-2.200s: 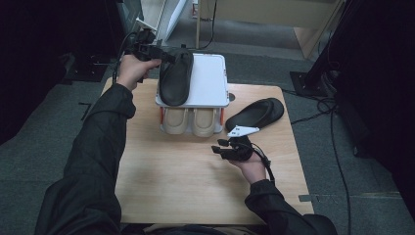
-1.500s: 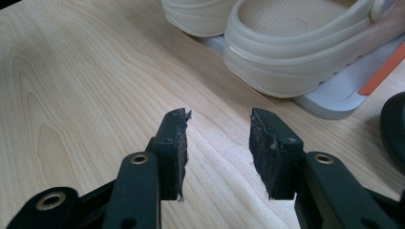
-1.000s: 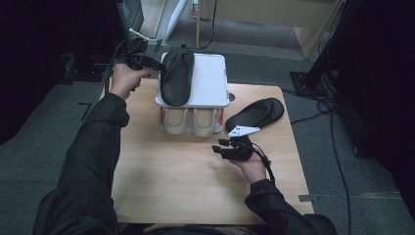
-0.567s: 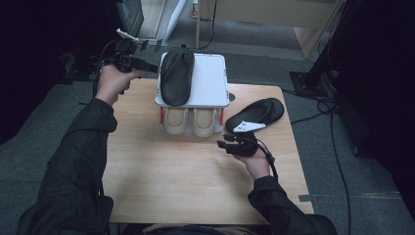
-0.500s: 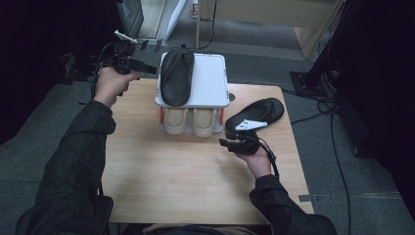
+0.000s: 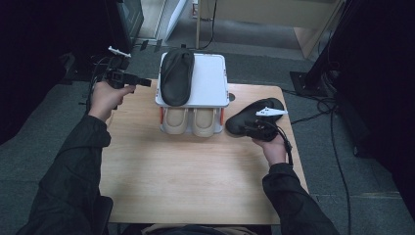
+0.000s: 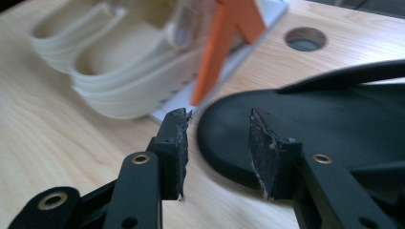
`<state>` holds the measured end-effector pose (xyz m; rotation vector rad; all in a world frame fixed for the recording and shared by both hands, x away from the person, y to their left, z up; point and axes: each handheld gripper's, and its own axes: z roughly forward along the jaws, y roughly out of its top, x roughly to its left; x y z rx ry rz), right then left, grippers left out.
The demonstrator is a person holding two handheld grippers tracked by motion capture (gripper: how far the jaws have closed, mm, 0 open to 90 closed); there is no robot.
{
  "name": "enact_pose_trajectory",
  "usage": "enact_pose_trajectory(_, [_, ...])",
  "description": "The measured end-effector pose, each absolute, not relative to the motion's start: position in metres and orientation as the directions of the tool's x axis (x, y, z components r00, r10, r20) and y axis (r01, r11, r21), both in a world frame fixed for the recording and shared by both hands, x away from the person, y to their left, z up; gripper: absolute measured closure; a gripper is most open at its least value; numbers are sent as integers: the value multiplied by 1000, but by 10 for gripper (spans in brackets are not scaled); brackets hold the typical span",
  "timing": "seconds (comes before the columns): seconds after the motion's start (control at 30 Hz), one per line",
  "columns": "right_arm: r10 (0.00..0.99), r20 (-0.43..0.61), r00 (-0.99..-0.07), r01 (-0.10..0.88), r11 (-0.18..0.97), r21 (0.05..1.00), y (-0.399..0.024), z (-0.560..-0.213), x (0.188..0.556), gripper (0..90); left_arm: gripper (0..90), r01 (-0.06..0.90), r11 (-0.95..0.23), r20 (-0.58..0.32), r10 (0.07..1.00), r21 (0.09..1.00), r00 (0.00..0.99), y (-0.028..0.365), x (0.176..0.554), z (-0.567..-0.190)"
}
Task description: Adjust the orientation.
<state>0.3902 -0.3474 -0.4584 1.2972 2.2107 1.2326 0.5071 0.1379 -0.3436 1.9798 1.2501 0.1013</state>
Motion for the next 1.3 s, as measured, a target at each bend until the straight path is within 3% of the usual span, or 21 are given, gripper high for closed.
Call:
enact_pose_trajectory(0.27, [843,155,-515,593,220,774,-359,-469,405,620,470,731,-209,-329,790,650,518,138,491,-362])
enact_pose_trajectory(0.67, [857,149,-494,626,231,745,-344,-491,429,674,469,725,-216,-316,793,654,521,142,461,-390])
enact_pose_trajectory(1.3, [845,148,-514,637,260,726,-340,-497,421,677,463,719,-189,-351,771,669,530,137,442,-422])
